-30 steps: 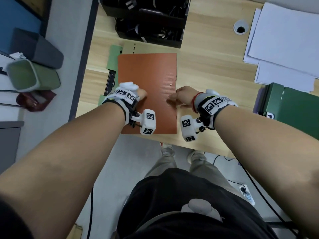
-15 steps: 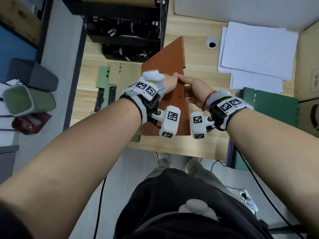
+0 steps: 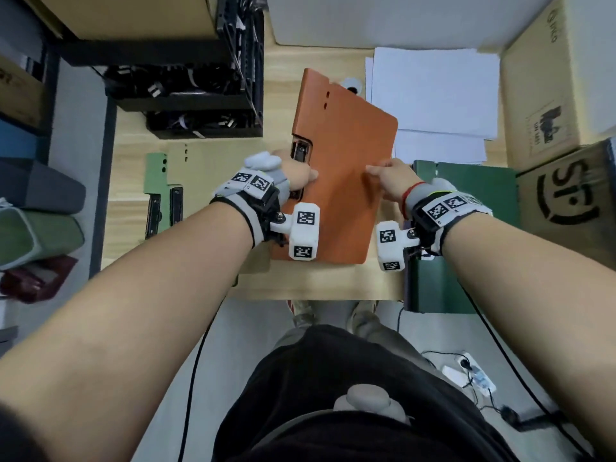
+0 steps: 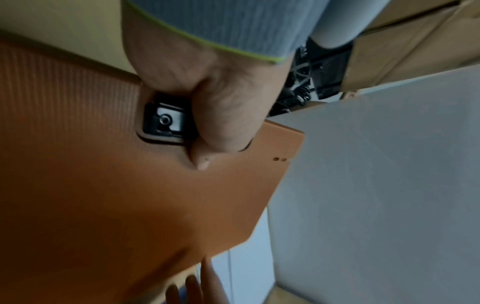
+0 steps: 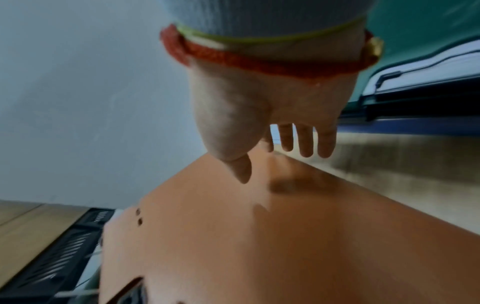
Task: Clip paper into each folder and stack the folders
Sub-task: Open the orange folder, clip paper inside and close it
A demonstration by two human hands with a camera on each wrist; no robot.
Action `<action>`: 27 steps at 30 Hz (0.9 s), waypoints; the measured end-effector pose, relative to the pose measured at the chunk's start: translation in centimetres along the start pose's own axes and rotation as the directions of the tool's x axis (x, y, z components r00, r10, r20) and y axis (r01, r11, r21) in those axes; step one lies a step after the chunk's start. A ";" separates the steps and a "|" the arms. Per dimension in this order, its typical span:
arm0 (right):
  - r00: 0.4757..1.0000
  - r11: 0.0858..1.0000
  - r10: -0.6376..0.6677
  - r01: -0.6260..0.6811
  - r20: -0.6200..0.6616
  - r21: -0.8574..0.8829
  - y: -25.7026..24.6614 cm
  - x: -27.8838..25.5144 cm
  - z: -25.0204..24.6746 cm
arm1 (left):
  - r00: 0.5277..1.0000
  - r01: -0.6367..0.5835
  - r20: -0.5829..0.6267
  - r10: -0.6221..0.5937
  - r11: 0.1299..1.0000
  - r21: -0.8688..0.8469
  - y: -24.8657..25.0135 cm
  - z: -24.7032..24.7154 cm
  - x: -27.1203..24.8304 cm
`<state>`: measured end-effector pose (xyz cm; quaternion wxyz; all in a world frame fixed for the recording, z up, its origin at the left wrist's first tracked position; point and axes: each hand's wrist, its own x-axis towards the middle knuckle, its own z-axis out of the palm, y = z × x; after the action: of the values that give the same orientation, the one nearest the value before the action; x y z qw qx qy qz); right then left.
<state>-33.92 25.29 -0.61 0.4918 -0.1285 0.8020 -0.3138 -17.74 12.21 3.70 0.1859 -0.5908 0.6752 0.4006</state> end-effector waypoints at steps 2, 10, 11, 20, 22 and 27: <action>0.998 0.999 0.052 -0.052 -0.030 -0.006 0.6 -0.9 -0.1 | 0.998 0.063 0.021 -0.061 0.995 -0.074 -1.0 0.0 0.3; 0.997 0.997 0.076 -0.076 -0.009 0.025 3.0 0.1 0.4 | 0.987 0.160 0.060 -0.150 0.963 -0.219 -5.1 2.3 3.3; 0.996 0.996 0.084 -0.084 -0.025 0.015 3.0 0.2 0.3 | 0.988 0.153 0.063 -0.143 0.967 -0.204 -5.8 2.8 4.4; 0.999 0.999 -0.005 0.004 0.034 0.039 1.3 1.0 -1.1 | 0.989 0.123 0.082 -0.124 0.992 0.008 -4.6 1.6 1.4; 0.998 0.993 -0.017 0.010 0.058 0.115 0.2 0.5 -0.8 | 0.994 0.072 0.083 -0.071 0.997 -0.011 -4.1 1.2 1.5; 0.921 0.943 -0.100 -0.033 0.377 0.331 -4.5 -1.9 0.9 | 0.988 -0.076 0.099 0.115 0.938 -0.339 -2.0 -1.0 -0.8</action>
<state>-32.66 22.49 3.27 0.6501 -0.1178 0.6219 -0.4204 -15.42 12.01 4.25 0.1027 -0.5557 0.6133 0.5518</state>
